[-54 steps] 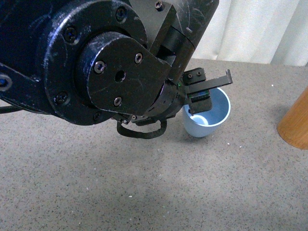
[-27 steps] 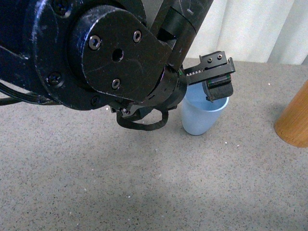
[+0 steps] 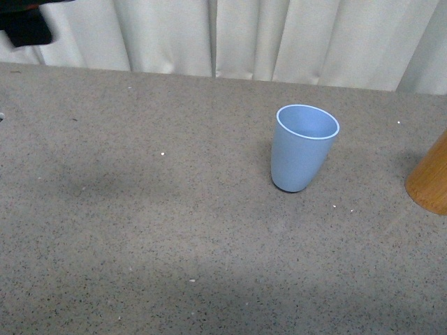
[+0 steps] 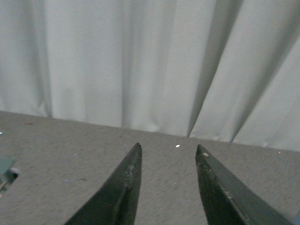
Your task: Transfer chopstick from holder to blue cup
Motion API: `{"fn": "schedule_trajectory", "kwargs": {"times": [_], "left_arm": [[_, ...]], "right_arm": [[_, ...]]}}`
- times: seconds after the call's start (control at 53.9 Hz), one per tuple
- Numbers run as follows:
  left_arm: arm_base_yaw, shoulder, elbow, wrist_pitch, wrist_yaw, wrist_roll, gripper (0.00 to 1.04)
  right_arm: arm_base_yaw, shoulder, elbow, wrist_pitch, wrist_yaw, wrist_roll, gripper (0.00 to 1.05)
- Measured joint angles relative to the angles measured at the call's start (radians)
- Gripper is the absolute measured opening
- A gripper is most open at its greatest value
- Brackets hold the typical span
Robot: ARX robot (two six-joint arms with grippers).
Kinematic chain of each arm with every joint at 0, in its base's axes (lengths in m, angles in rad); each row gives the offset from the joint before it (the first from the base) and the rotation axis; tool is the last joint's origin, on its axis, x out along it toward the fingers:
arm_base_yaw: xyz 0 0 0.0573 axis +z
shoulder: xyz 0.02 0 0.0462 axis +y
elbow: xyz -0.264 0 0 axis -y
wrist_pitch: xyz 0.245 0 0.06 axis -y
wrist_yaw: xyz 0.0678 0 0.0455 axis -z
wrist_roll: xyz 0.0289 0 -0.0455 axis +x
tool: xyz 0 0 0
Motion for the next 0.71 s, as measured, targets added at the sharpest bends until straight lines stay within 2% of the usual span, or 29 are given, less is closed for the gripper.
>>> {"fn": "schedule_trajectory", "kwargs": {"times": [0.056,0.149,0.223,0.316,0.371,0.706], "left_arm": [[0.105,-0.134,-0.135,-0.039,0.11,0.024,0.24],[0.29,-0.376,-0.29,-0.187,0.298,0.037,0.04],[0.348,-0.694,-0.369,-0.45,0.325,0.042,0.04],[0.351,-1.253,-0.368,-0.981,0.34,0.05,0.04],[0.353,-1.457,-0.368,-1.138,0.339,0.052,0.04],[0.354,-1.534,-0.368,-1.176,0.34,0.053,0.04]], "right_arm": [[0.0,0.0,0.0,0.0,-0.004,0.0,0.95],[0.0,0.0,0.0,0.0,-0.003,0.0,0.95],[0.0,0.0,0.0,0.0,0.0,0.0,0.95],[0.0,0.0,0.0,0.0,-0.002,0.0,0.95],[0.0,0.0,0.0,0.0,-0.002,0.0,0.95],[0.0,0.0,0.0,0.0,-0.002,0.0,0.95]]}}
